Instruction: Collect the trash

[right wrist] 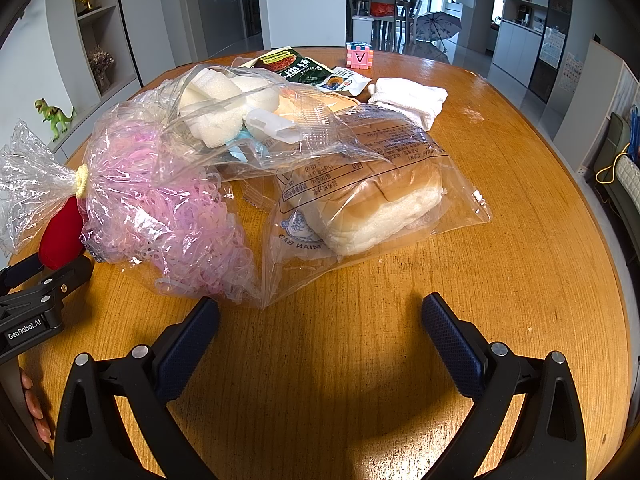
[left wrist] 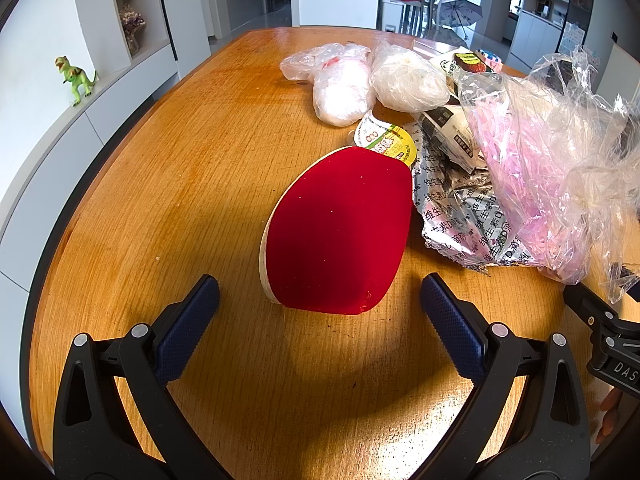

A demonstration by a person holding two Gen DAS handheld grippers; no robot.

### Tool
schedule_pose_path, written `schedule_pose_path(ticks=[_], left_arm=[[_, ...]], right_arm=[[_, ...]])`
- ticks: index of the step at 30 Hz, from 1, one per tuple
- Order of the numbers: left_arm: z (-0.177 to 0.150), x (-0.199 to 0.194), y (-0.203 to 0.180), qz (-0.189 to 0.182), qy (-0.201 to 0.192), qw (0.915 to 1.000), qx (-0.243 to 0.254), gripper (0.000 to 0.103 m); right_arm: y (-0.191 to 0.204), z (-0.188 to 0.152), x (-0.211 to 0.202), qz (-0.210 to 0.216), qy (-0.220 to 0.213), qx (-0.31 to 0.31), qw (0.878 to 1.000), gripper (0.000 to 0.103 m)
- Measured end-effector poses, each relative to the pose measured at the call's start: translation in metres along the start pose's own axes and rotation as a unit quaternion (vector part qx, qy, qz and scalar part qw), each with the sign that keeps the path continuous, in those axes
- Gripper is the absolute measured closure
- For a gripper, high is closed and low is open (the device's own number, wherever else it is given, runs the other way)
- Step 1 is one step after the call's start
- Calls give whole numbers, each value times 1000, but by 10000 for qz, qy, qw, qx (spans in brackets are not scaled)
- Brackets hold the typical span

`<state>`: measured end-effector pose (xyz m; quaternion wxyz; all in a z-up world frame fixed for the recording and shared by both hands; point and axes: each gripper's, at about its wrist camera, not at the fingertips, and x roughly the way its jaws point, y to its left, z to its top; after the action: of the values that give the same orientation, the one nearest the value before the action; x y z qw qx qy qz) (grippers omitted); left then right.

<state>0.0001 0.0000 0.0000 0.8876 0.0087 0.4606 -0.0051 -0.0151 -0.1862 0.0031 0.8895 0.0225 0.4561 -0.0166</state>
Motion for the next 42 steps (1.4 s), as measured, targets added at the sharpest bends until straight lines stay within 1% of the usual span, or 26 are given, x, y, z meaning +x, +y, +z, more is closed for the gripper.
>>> schedule_pose_path(ticks=[21, 24, 26, 29, 32, 33, 38, 40, 42], left_arm=[[-1, -1, 2, -20, -4, 10000, 29, 6], [-6, -7, 9, -1, 4, 10000, -34, 6], [-13, -21, 15, -83, -99, 9999, -65, 6], [-17, -48, 17, -292, -237, 9993, 44, 6], [-12, -68, 9, -499, -292, 9981, 206, 6], [-9, -77, 5, -571, -309, 9975, 276, 6], [14, -101, -15, -879, -302, 9942, 549, 6], [30, -109, -25, -995, -263, 9925, 657, 6], [48, -113, -35, -1137, -145, 9904, 769, 6]], right_arm=[[0, 0, -1, -1, 0, -8, 10000, 2], [-1, -2, -4, 74, 145, -25, 9999, 3], [0, -8, -9, 119, 144, -137, 9997, 3], [-4, -13, -17, 161, 136, -232, 9995, 3], [-6, -19, -35, 270, 109, -260, 9992, 3], [-8, -20, -42, 301, 84, -272, 9991, 5], [-16, -17, -74, 343, -11, -343, 9988, 7], [-20, -14, -87, 356, -71, -368, 9987, 7], [-22, -11, -96, 358, -119, -394, 9985, 7]])
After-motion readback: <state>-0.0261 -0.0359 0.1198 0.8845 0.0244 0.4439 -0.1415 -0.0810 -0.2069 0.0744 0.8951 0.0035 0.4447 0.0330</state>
